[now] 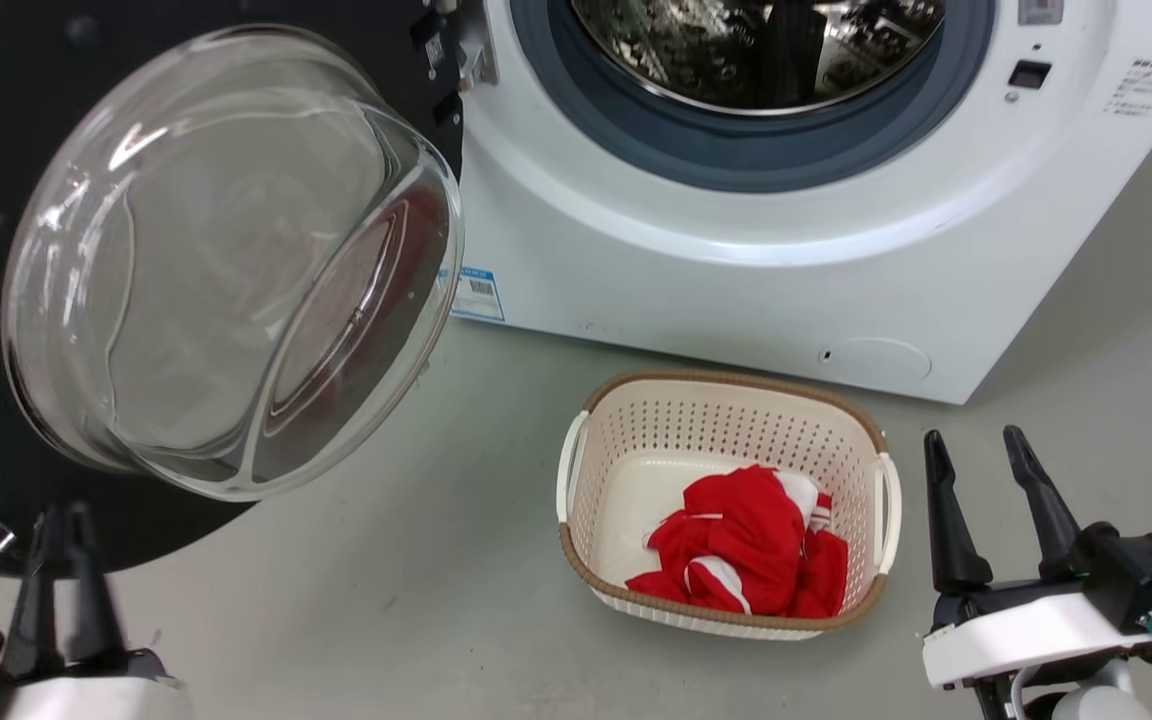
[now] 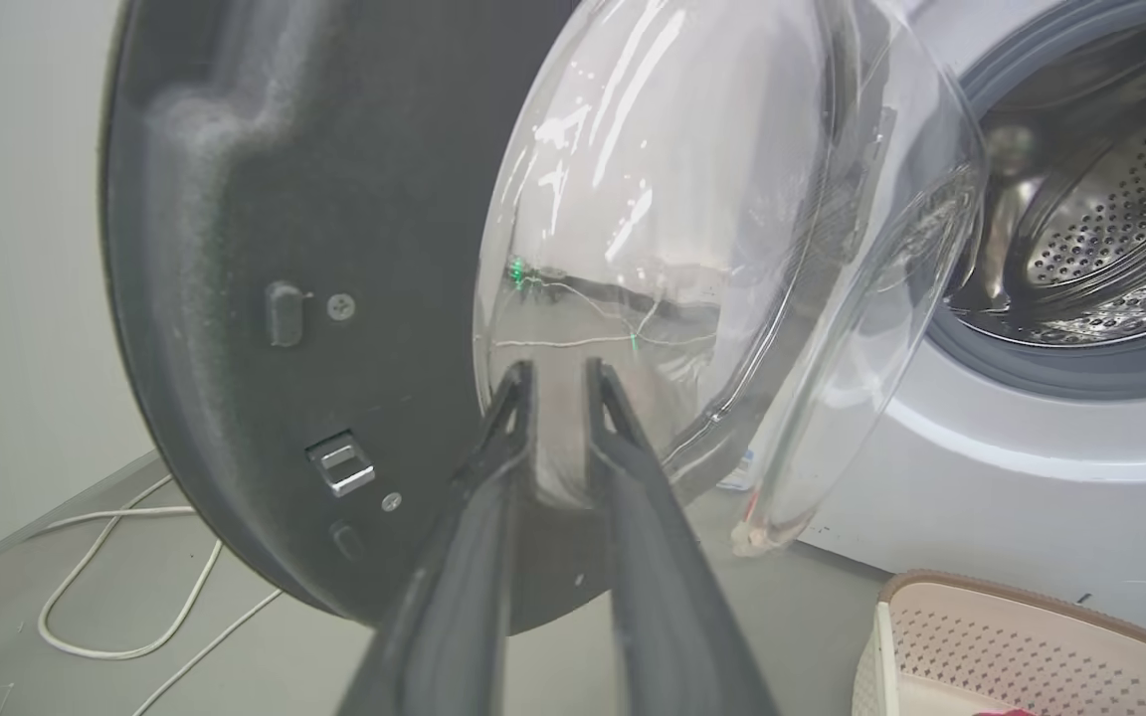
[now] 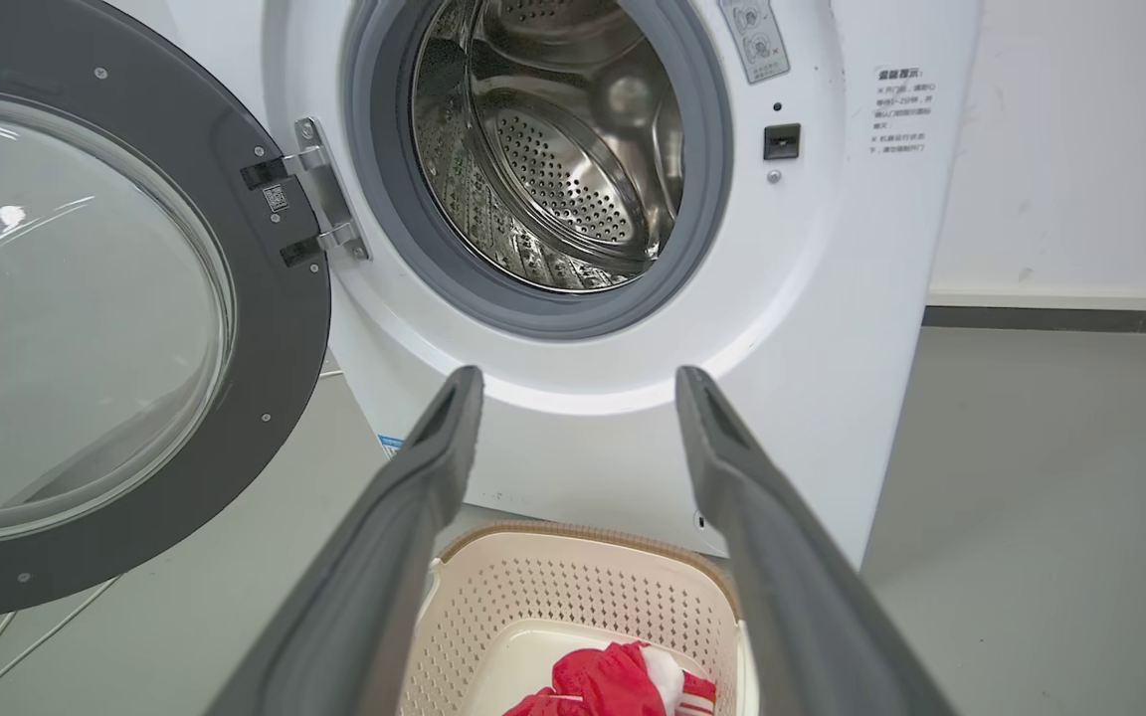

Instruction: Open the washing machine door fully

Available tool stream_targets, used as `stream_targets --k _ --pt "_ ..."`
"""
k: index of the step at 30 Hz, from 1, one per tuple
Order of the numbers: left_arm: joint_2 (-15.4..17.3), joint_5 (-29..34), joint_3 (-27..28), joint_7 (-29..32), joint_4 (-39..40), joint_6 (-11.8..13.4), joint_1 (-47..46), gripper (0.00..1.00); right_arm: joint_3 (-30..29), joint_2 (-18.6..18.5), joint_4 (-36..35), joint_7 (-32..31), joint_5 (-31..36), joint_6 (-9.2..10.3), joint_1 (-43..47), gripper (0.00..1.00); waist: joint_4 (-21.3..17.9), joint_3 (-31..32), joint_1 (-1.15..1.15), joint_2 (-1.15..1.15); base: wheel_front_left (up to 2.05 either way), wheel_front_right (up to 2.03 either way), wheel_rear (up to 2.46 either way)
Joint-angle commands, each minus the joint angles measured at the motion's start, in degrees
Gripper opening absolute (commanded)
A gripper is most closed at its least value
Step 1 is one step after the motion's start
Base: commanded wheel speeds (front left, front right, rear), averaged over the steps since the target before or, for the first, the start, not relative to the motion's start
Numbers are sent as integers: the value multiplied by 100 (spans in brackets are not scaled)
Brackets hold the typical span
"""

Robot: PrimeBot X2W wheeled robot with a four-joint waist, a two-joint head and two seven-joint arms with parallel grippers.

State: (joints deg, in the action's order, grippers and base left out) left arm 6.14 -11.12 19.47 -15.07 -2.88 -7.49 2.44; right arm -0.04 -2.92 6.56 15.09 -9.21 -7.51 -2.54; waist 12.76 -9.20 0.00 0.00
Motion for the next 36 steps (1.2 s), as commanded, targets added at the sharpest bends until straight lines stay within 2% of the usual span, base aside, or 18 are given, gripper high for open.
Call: stream_targets --k 1,11,19,28,36 --pt "-44 45 -48 -15 108 2 91 100 21 9 5 10 -42 4 43 100 -16 89 0 0 0 0 0" --pt "-164 388 -932 -14 821 2 533 100 103 8 -60 10 18 4 207 100 -242 423 0 0 0 0 0" --pt "-9 433 -1576 -15 765 2 317 100 189 9 -245 9 133 4 324 100 -667 612 0 0 0 0 0" --pt "80 476 -1723 -15 542 2 112 100 180 10 -429 -103 307 4 489 100 -1146 728 0 0 0 0 0" --pt "46 483 -1670 -15 497 1 129 100 147 10 -523 -135 331 4 564 100 -1300 724 0 0 0 0 0"
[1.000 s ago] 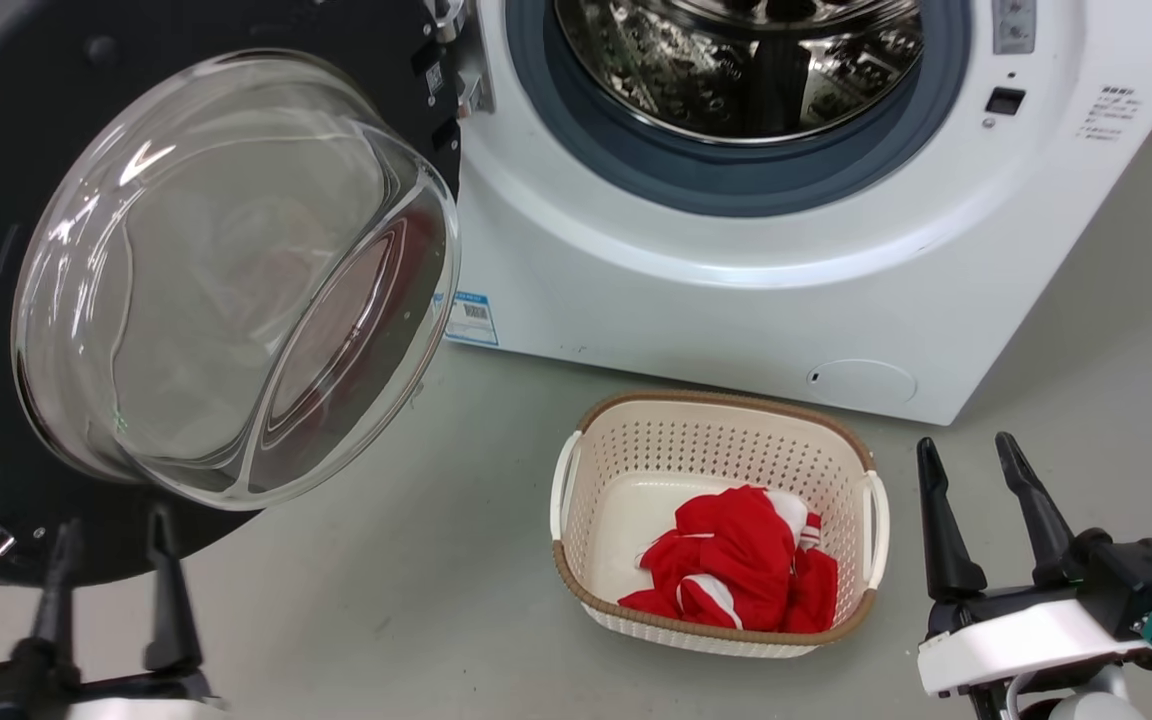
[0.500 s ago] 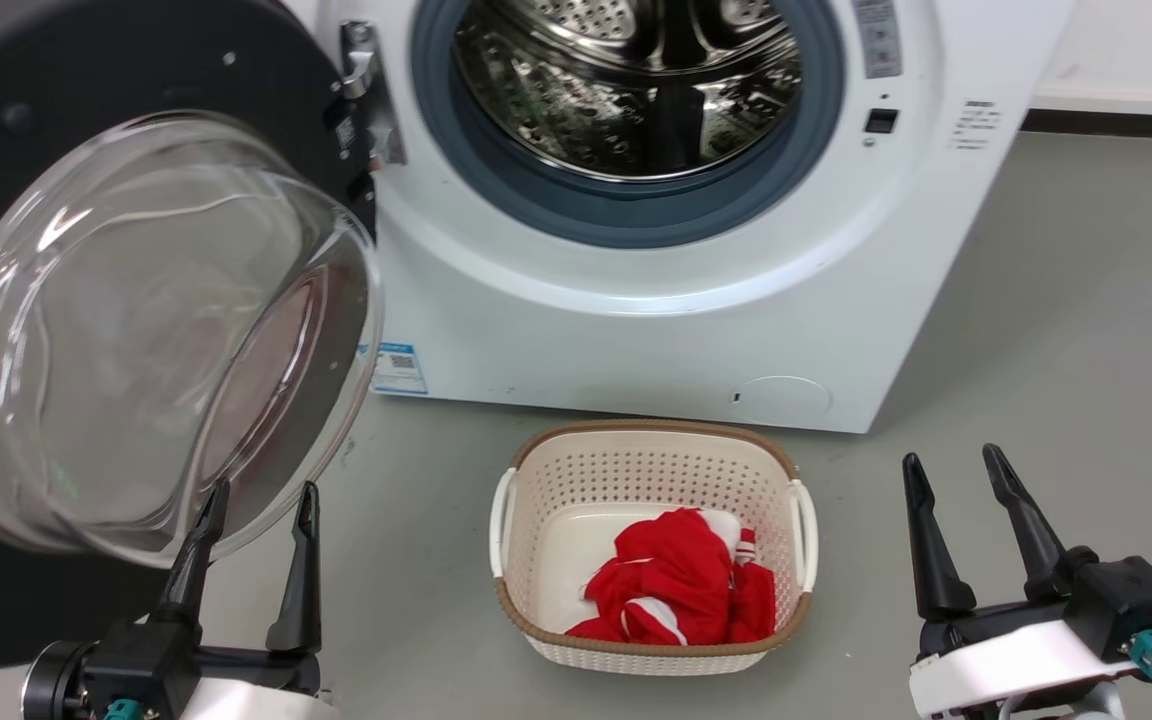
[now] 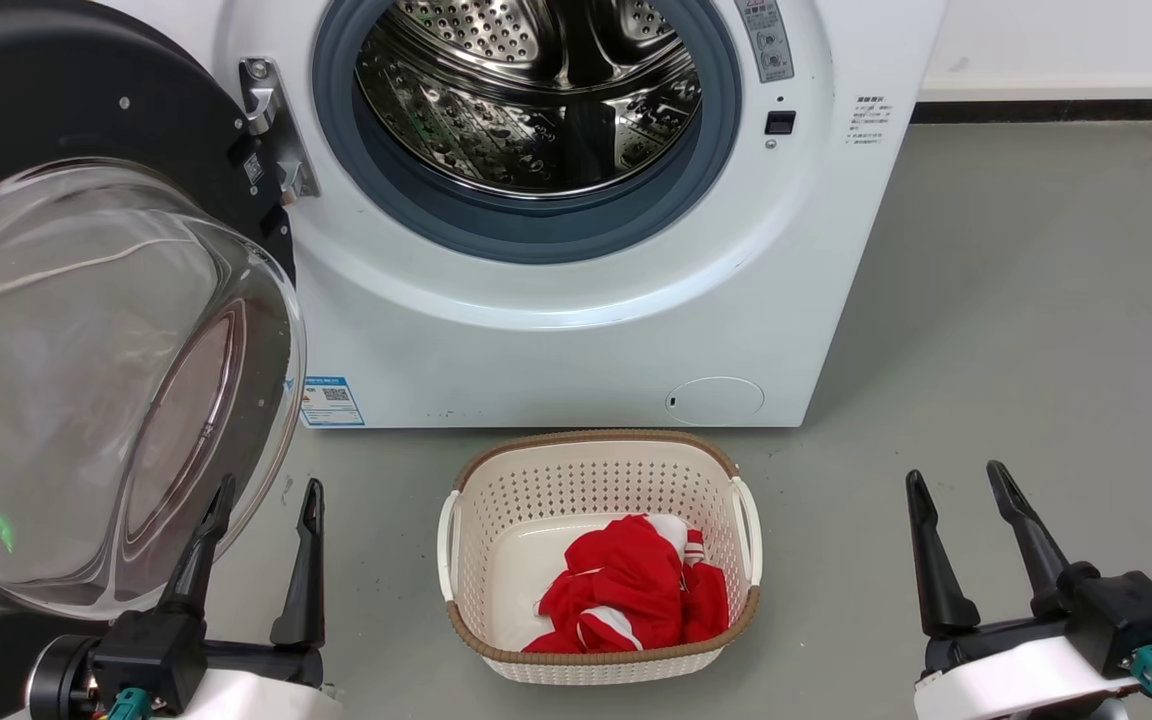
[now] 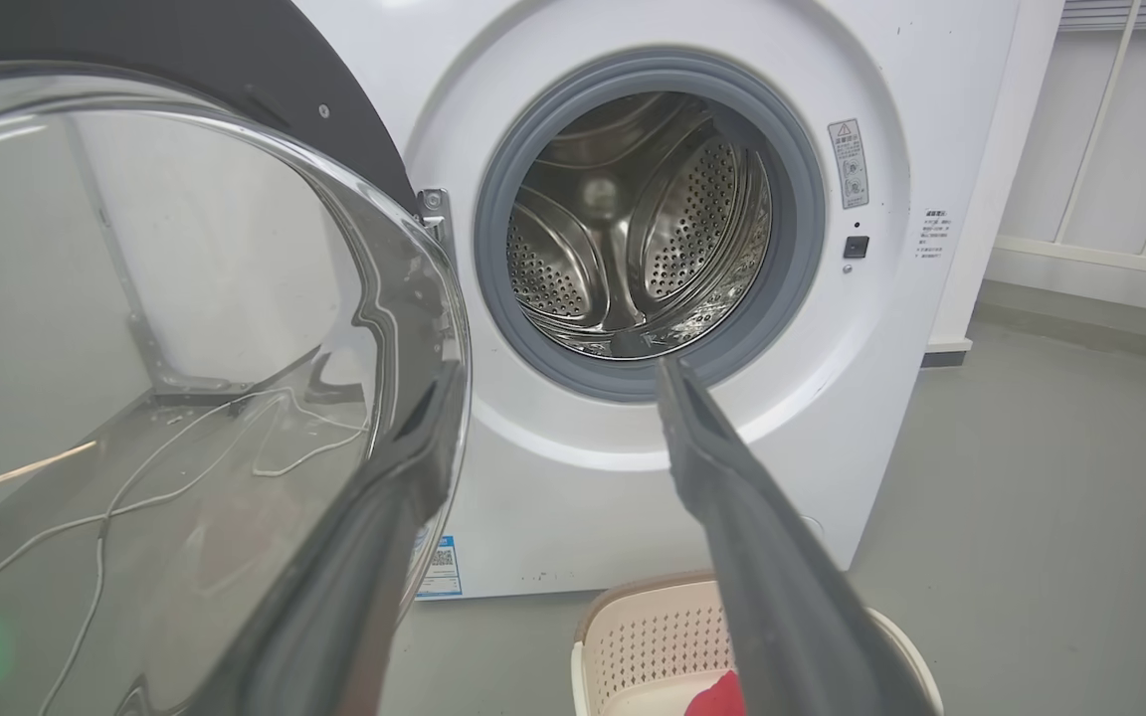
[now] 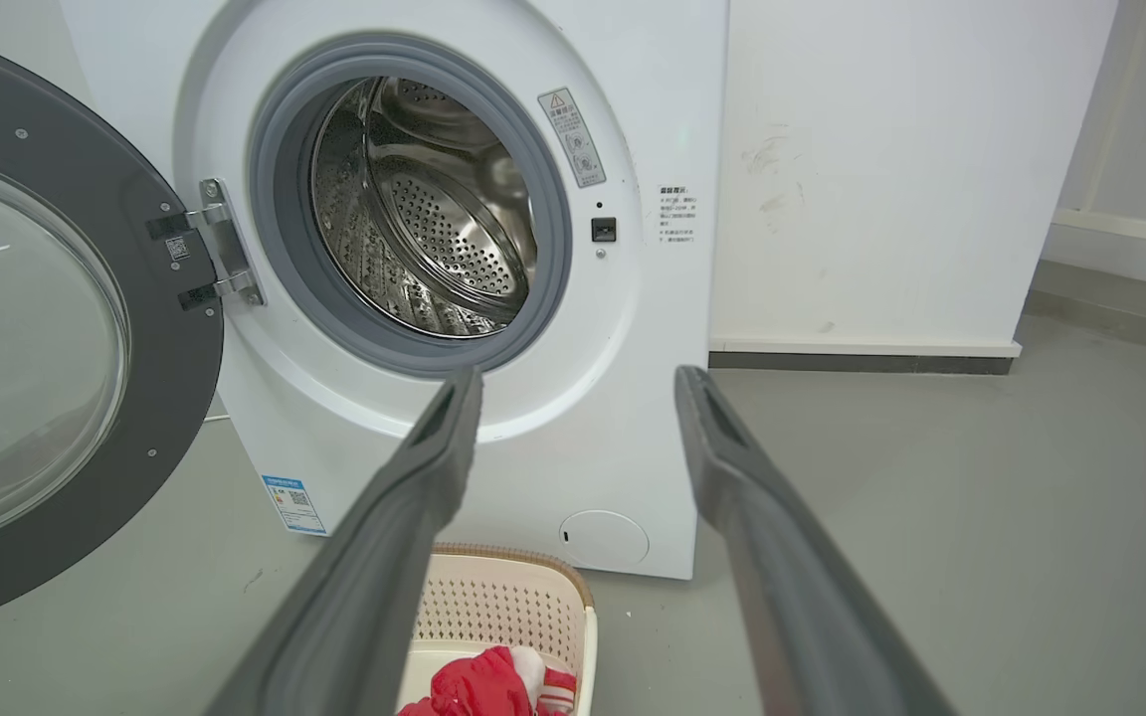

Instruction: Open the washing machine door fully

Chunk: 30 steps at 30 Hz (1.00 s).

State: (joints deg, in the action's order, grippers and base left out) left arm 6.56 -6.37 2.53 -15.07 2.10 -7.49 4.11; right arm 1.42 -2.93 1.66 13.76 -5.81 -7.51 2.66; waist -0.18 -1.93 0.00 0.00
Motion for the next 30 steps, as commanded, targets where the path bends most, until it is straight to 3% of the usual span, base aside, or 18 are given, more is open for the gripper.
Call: stream_targets --k 1,17,18,21,30 --pt "1 5 22 -14 -11 1 -43 100 2 11 -38 -3 -13 4 43 100 -15 -10 0 0 0 0 0" --pt "12 -27 34 -14 -52 2 -64 100 20 11 40 37 -111 4 -27 100 -1 -44 0 0 0 0 0" --pt "-3 -21 16 0 -63 -1 6 0 14 0 50 16 -90 0 1 0 -2 -44 0 0 0 0 0" --pt "-23 -63 -10 5 -148 -1 49 0 26 1 120 7 -129 0 35 0 -2 -43 0 0 0 0 0" --pt "-17 -1196 -16 226 -302 10 -78 0 8 -70 232 -175 -1287 0 -73 0 -1 -28 0 0 0 0 0"
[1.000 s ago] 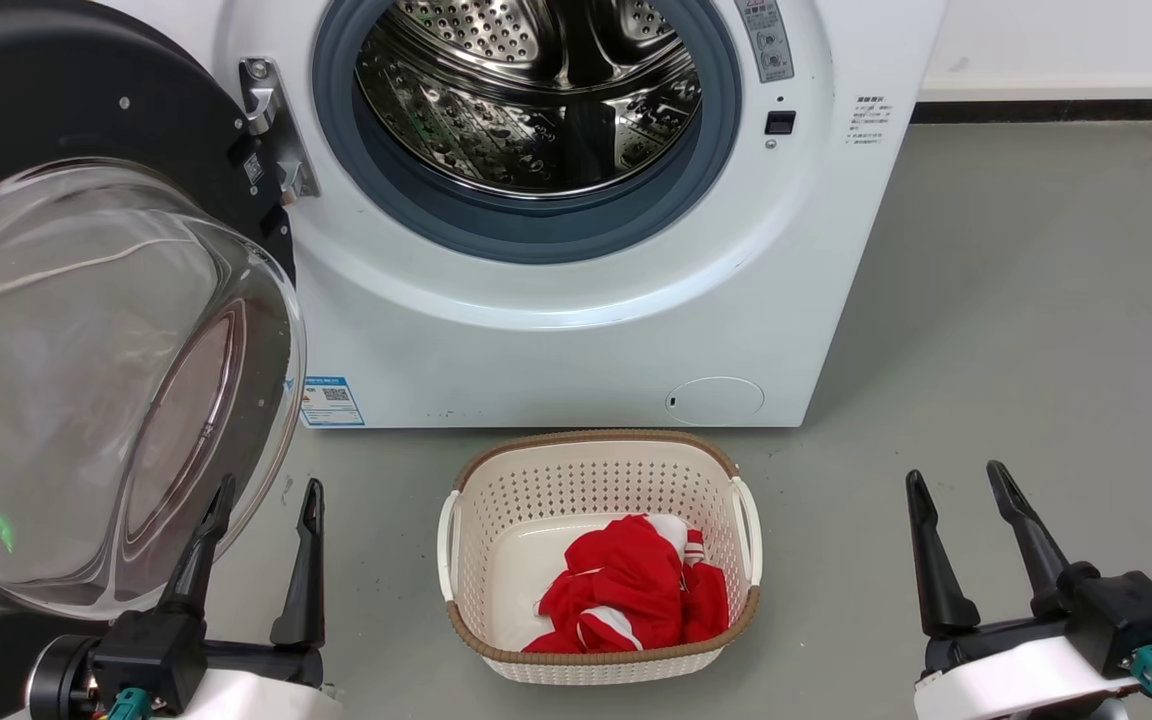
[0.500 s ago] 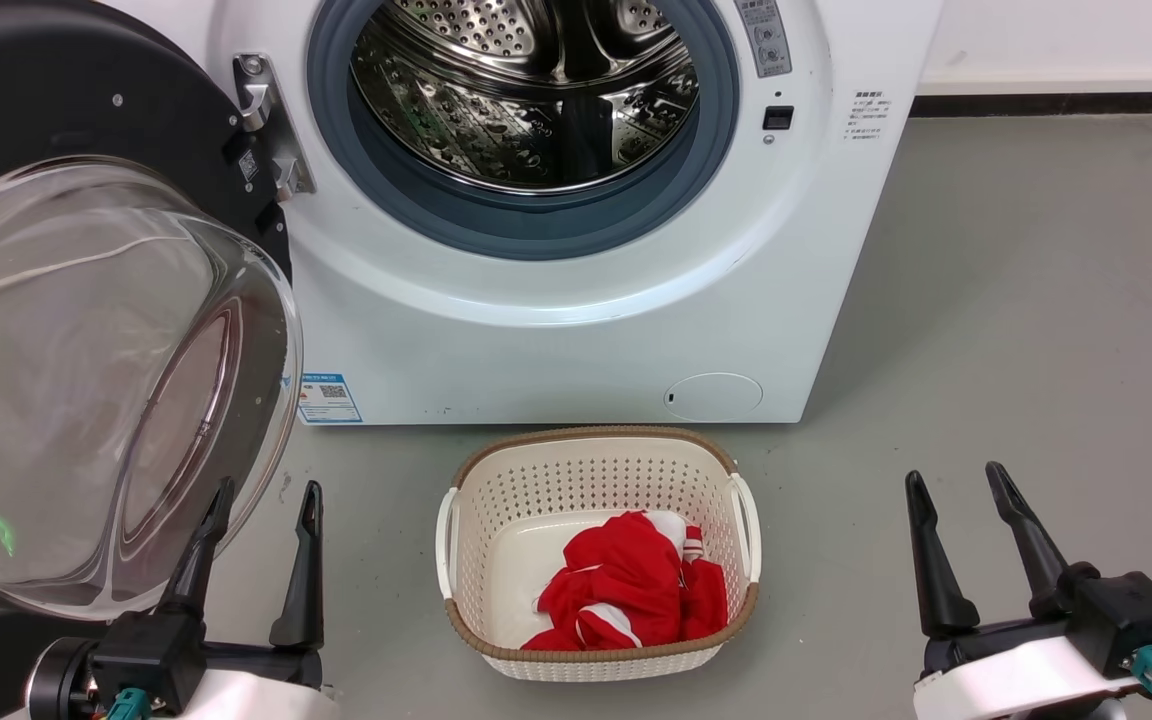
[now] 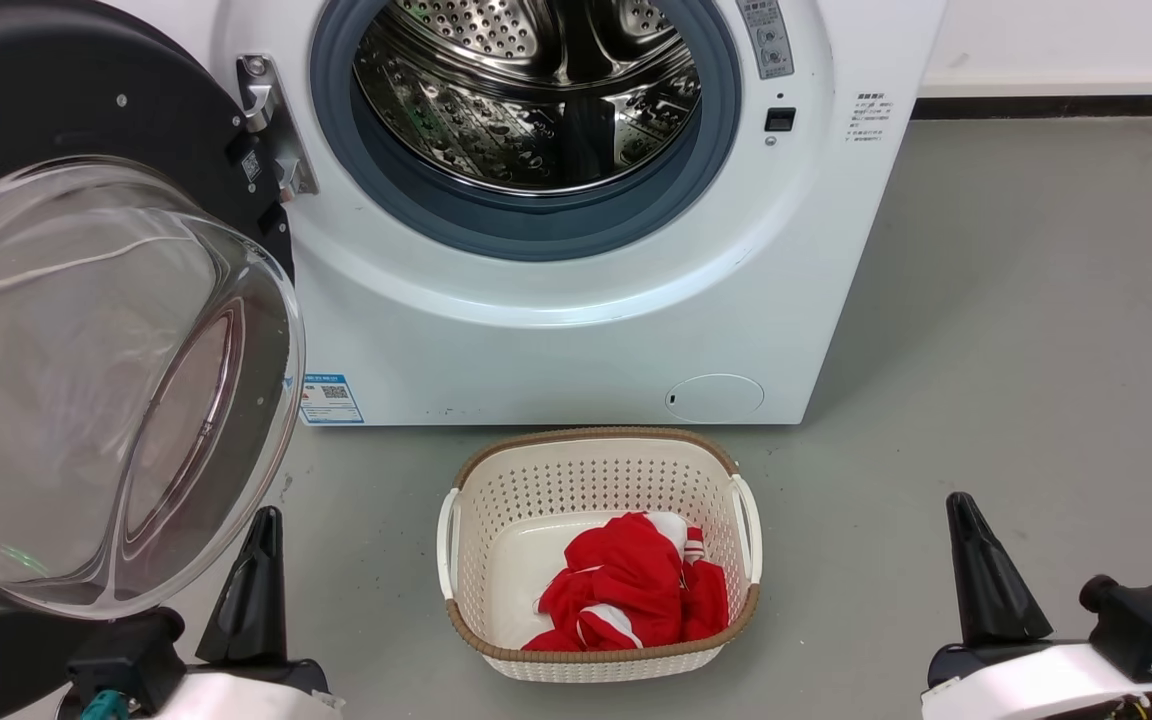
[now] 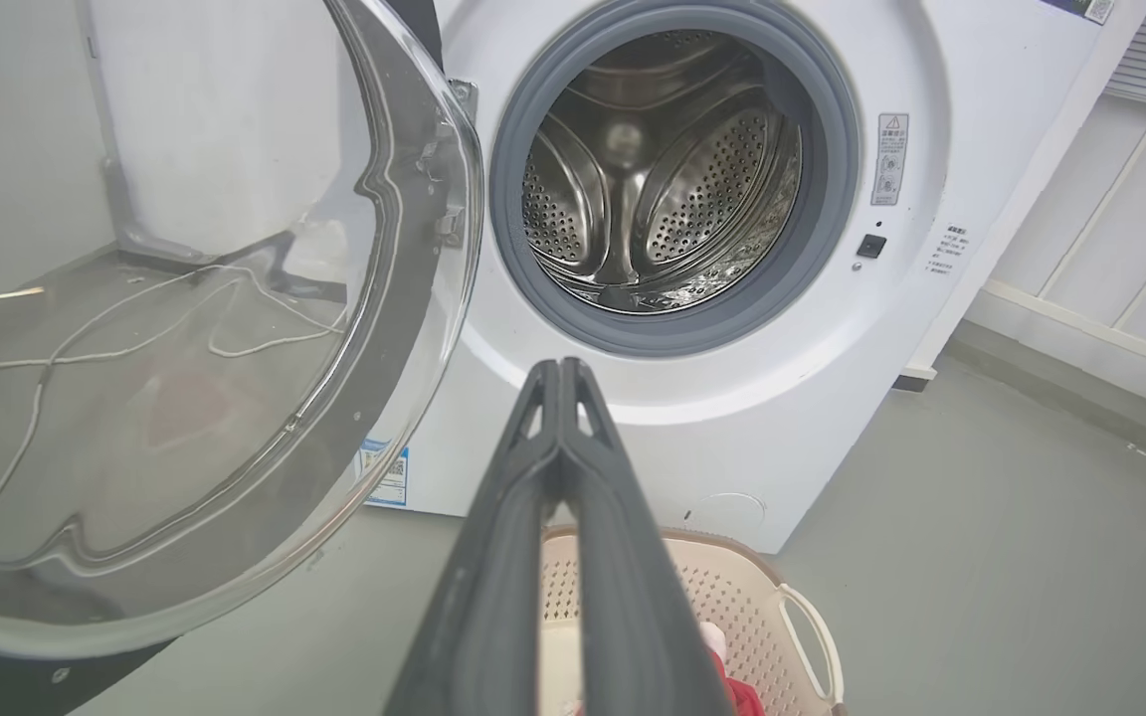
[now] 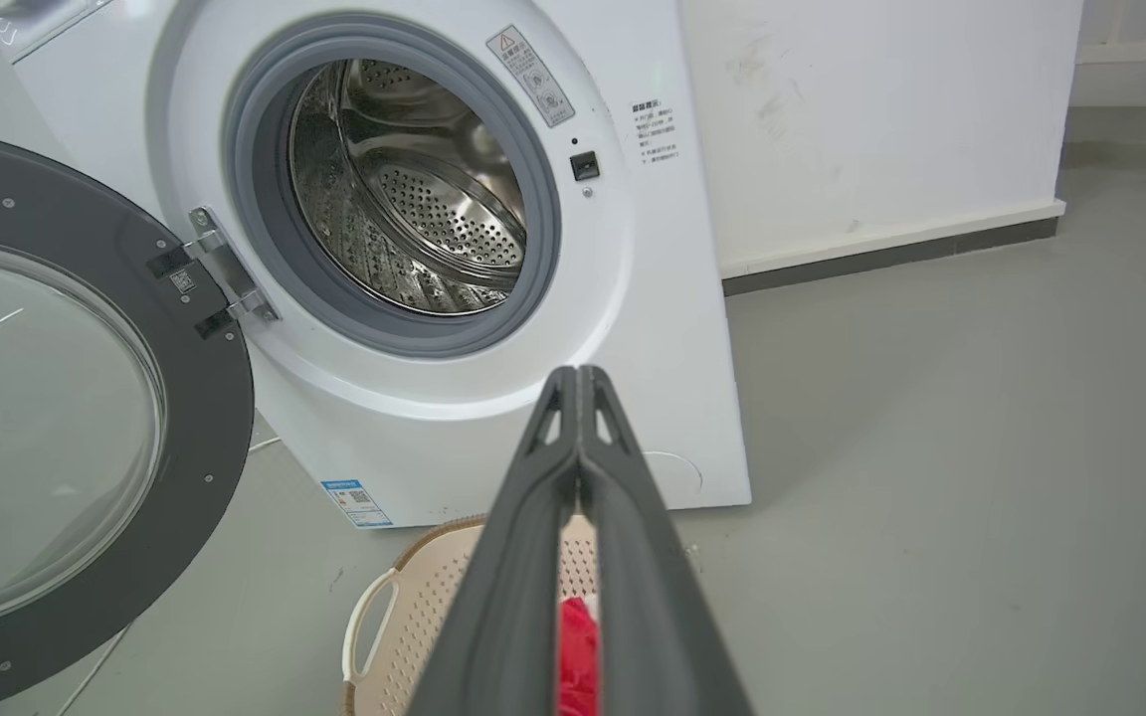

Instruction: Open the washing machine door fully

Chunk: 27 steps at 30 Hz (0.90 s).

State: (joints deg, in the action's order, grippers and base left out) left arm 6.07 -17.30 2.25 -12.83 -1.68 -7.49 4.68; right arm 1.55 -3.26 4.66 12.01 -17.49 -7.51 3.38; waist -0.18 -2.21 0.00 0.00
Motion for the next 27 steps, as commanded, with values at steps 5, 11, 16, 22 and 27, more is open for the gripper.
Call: stream_targets --k 5,11,16,22,27 --pt "34 -669 10 118 -36 7 -218 0 -15 -71 14 -97 -696 0 -221 0 1 9 0 0 0 0 0" --pt "31 -1297 9 248 -155 3 -303 0 -33 -101 95 -208 -1333 1 -294 0 2 20 0 0 0 0 0" --pt "27 -1785 11 350 -245 1 -372 0 -51 -121 155 -299 -1825 1 -343 0 2 29 0 0 0 0 0" --pt "19 -2332 18 468 -334 0 -444 0 -77 -139 221 -405 -2377 1 -409 0 3 39 0 0 0 0 0" --pt "10 -2761 27 564 -397 0 -492 0 -101 -152 274 -492 -2808 1 -452 0 4 48 0 0 0 0 0"
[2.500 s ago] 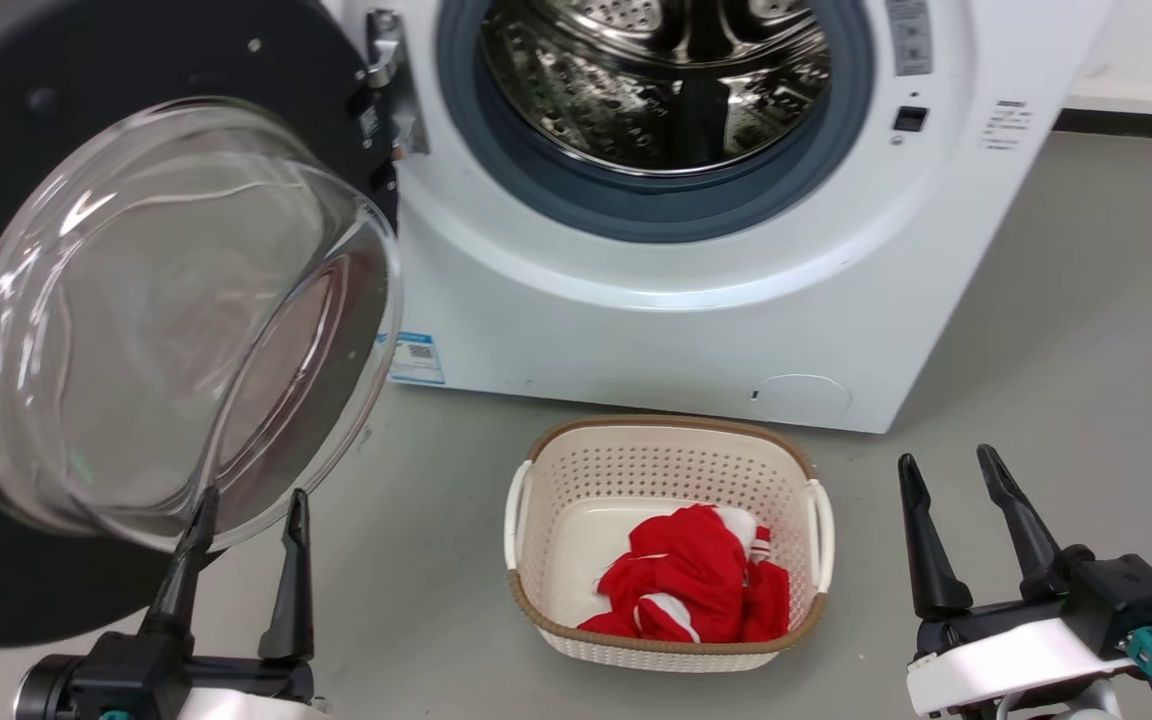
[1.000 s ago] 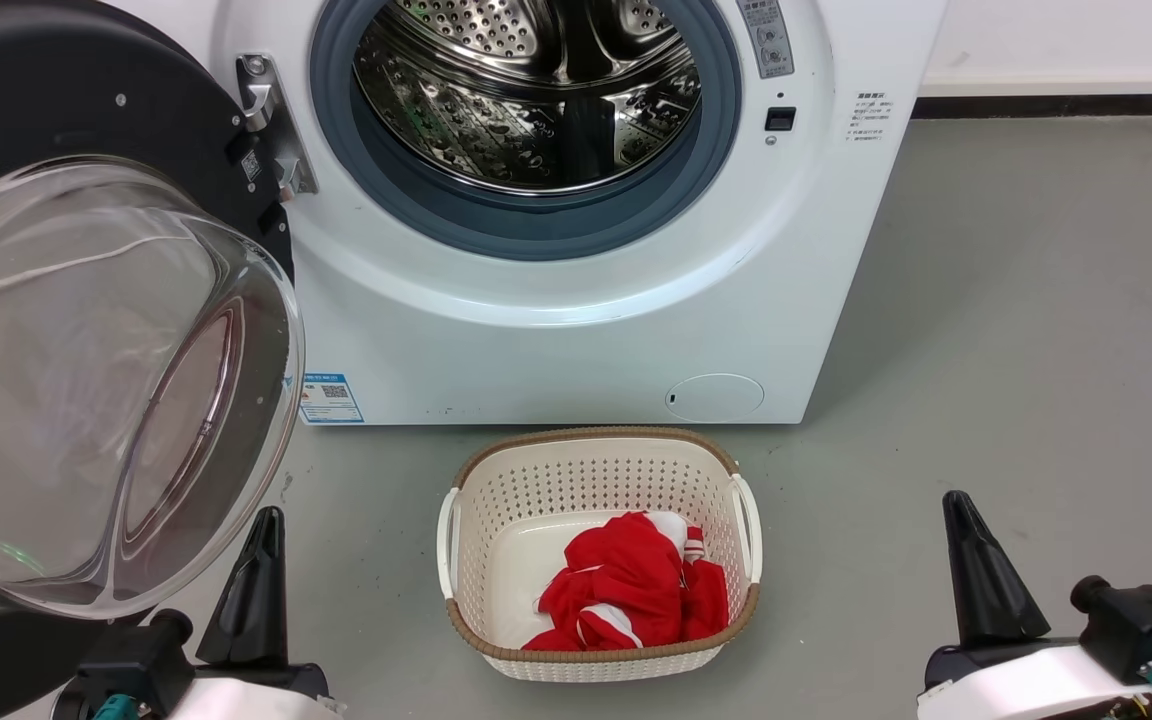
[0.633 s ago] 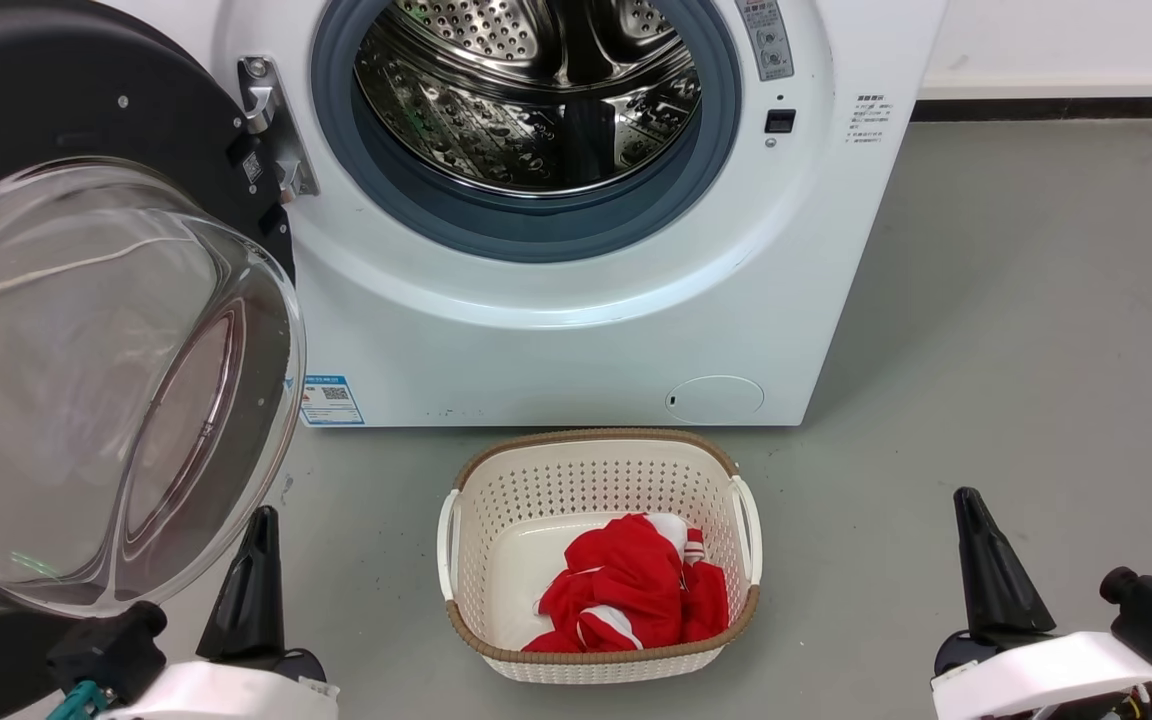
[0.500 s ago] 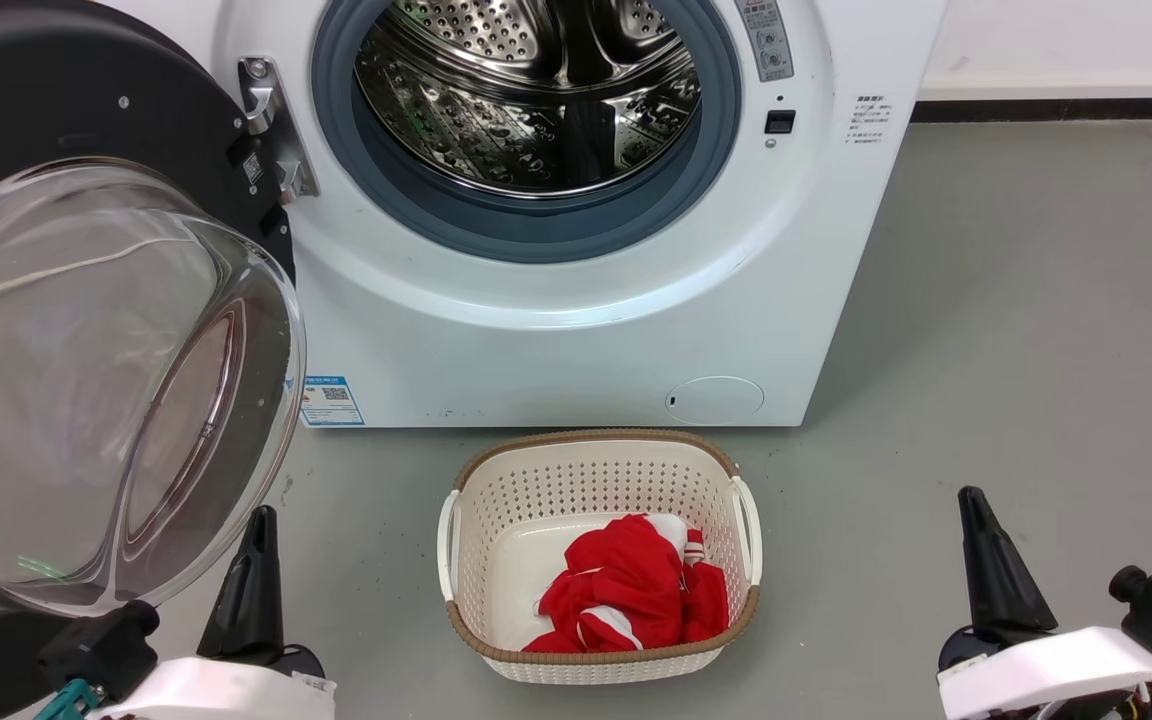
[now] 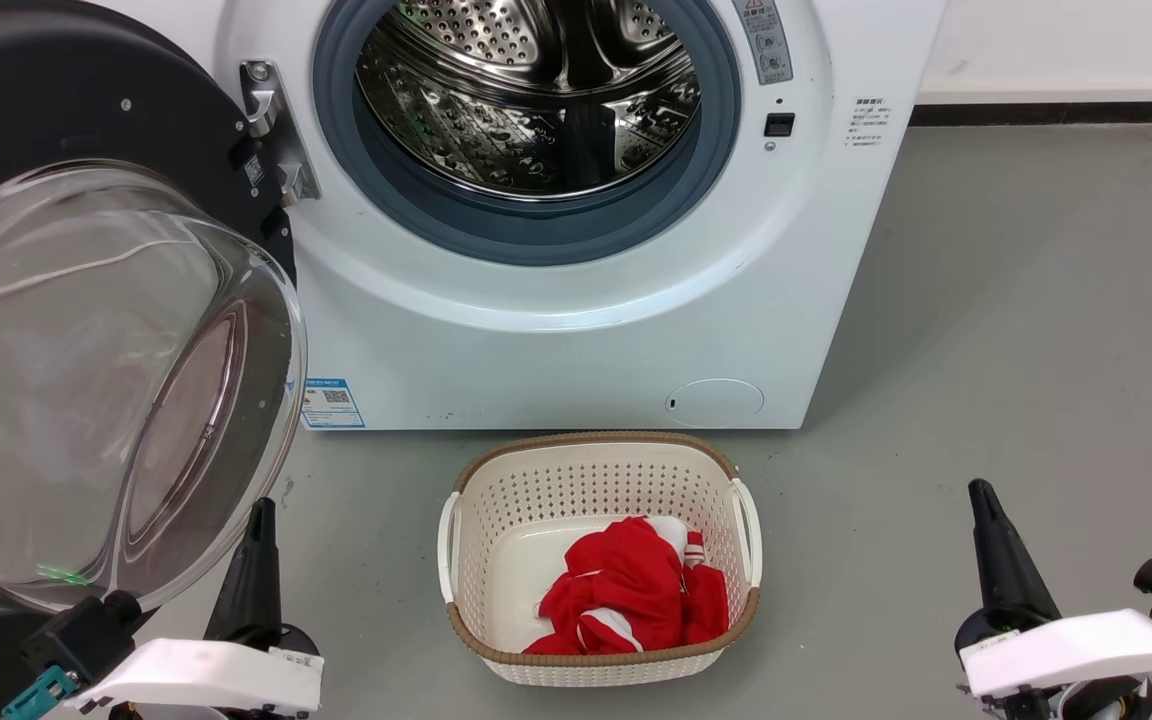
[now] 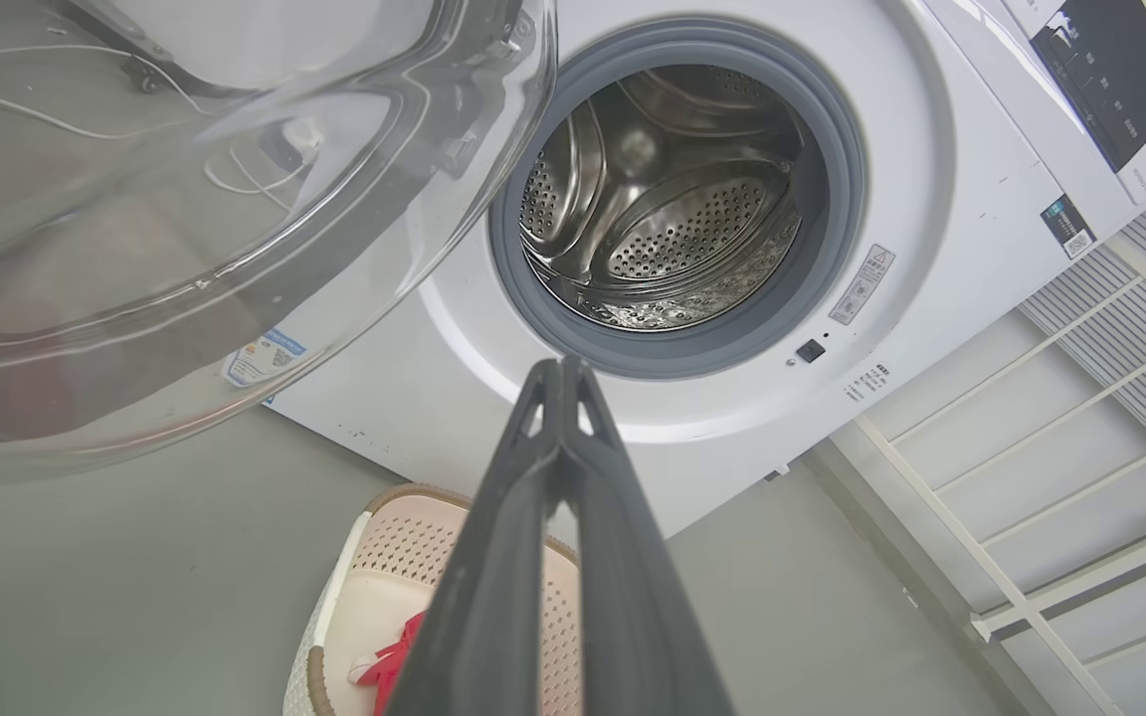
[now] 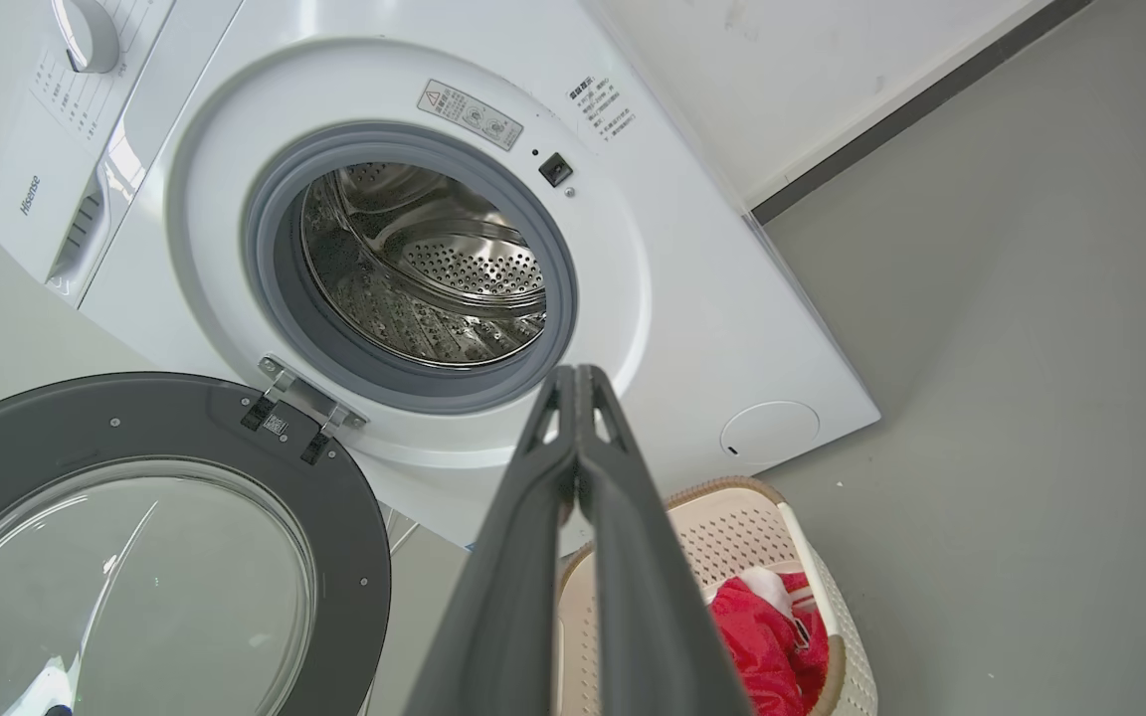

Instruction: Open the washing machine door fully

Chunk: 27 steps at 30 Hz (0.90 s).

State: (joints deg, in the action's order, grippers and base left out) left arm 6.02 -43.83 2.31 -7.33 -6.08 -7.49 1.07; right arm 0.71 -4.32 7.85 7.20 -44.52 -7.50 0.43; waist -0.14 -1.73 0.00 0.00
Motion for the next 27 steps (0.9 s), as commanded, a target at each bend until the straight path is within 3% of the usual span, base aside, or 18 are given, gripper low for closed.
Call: stream_targets --k 1,27 --pt "13 -191 22 33 30 0 -138 0 -21 -48 -33 -26 -190 0 -161 0 0 2 0 0 0 0 0" --pt "-44 -2053 89 480 -275 0 -375 0 -164 -71 206 -443 -2059 0 -354 0 4 47 0 0 0 0 0"
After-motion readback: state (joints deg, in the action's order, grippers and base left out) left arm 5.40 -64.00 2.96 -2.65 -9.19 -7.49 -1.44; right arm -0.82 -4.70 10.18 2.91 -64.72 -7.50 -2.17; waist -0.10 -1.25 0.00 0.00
